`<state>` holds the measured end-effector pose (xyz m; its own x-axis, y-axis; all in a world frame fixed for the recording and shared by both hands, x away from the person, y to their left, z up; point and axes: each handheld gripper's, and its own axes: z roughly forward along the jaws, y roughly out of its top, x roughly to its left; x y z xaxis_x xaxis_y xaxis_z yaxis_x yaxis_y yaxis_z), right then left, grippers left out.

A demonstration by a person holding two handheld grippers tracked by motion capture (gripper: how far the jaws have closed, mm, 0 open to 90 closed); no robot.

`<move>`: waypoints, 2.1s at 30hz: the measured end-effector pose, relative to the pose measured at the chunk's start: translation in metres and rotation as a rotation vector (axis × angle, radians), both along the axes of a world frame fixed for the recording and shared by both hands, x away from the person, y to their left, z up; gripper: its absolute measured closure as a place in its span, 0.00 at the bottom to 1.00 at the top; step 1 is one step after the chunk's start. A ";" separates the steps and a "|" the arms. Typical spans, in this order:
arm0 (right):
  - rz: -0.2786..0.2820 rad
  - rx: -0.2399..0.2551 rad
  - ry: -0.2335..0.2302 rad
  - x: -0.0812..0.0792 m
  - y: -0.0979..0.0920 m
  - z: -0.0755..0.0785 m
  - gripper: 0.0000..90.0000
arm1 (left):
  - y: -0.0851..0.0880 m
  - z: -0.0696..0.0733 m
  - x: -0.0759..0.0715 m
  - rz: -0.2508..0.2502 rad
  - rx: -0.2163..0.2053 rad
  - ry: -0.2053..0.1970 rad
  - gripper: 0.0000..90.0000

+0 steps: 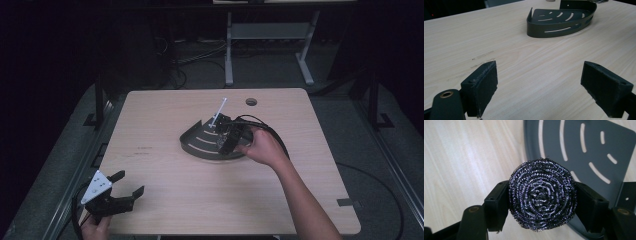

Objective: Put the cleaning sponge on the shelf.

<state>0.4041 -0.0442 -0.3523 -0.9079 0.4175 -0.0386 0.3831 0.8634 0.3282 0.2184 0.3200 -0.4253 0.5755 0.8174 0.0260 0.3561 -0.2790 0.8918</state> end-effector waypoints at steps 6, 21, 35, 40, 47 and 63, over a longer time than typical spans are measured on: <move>-0.017 0.003 0.005 0.012 0.003 0.000 0.36 | 0.000 0.000 0.000 -0.002 0.000 -0.001 0.15; -0.066 0.002 0.030 0.039 0.006 -0.018 0.36 | -0.001 0.000 0.001 -0.004 -0.007 -0.003 0.15; -0.121 0.003 0.055 0.057 0.010 -0.040 0.36 | -0.001 0.000 0.001 -0.008 -0.008 -0.003 0.15; -0.151 0.017 0.062 0.062 0.009 -0.046 0.36 | -0.002 -0.001 0.001 -0.013 -0.010 0.000 0.15; -0.197 0.033 0.095 0.068 0.003 -0.059 0.36 | -0.003 -0.001 0.001 -0.014 -0.007 0.001 0.15; -0.218 0.024 0.094 0.070 0.005 -0.068 0.35 | -0.003 -0.001 0.001 -0.010 -0.007 0.002 0.15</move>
